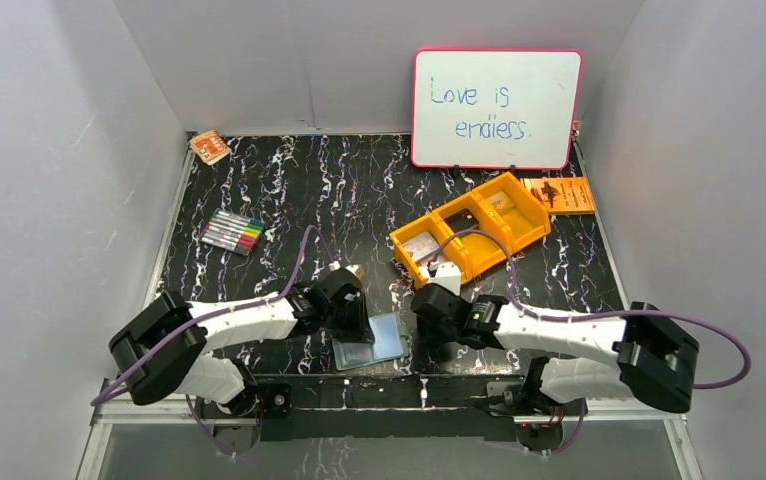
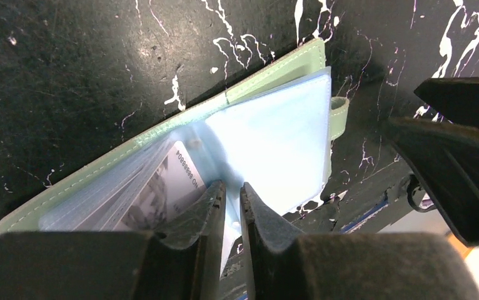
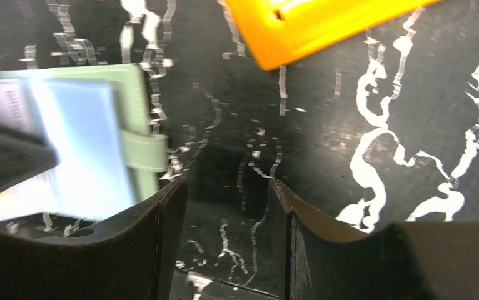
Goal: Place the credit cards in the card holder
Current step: Adjust the card holder at the center of the board.
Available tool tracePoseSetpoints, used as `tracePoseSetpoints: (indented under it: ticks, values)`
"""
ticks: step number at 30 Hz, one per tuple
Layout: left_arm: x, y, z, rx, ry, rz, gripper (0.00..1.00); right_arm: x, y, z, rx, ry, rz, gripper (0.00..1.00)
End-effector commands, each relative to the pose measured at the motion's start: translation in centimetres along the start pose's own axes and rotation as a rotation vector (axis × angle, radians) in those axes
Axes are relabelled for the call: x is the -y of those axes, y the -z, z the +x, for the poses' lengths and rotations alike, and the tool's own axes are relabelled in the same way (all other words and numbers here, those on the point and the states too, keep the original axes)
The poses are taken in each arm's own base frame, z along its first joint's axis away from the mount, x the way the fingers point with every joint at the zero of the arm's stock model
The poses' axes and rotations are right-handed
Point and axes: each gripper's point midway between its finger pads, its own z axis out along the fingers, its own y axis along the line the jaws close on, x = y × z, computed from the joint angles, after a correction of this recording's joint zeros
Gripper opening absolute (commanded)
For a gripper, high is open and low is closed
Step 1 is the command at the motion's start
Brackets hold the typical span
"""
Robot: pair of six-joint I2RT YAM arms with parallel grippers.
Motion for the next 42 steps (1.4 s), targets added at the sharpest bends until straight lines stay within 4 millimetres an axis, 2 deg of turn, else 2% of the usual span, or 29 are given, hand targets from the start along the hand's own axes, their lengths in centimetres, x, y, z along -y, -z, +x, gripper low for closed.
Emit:
tracePoseSetpoints:
  ticks: [1,6,15,19,23,26,30,35,37,42]
  values:
    - [-5.6,0.0,3.2,-0.084,-0.008,-0.177,0.15,-4.2,1.4,-2.0,0.05,0.059,-0.204,0.6]
    - [-5.8,0.3,3.2,-0.077,-0.004,-0.179,0.15,-5.8,0.5,-2.0,0.02,0.185,-0.214,0.64]
    - [-5.6,0.5,3.2,-0.079,-0.006,-0.178,0.15,-6.0,-1.1,-1.6,0.006,0.246,-0.188,0.65]
    - [-5.5,0.5,3.1,-0.08,-0.009,-0.176,0.14,-5.3,-1.6,-1.6,0.01,0.24,-0.136,0.64]
    - [-5.6,0.6,3.2,-0.082,-0.016,-0.179,0.14,-3.3,-2.1,-2.0,0.036,0.199,-0.019,0.61]
    - [-5.7,0.6,3.3,-0.085,-0.017,-0.183,0.14,-2.0,-2.3,-2.1,0.04,0.174,0.063,0.56]
    - [-6.0,0.6,3.5,-0.09,-0.019,-0.19,0.14,-0.8,-2.1,-2.0,0.043,0.154,0.122,0.48]
    - [-6.2,0.6,3.5,-0.091,-0.02,-0.194,0.14,0.4,-1.3,-1.7,0.036,0.12,0.152,0.45]
    - [-6.1,0.6,3.5,-0.092,-0.022,-0.192,0.14,0.0,-0.6,-1.7,0.042,0.098,0.099,0.46]
    - [-5.6,0.7,3.1,-0.083,-0.028,-0.181,0.13,-4.0,0.8,-1.5,0.029,0.07,-0.162,0.56]
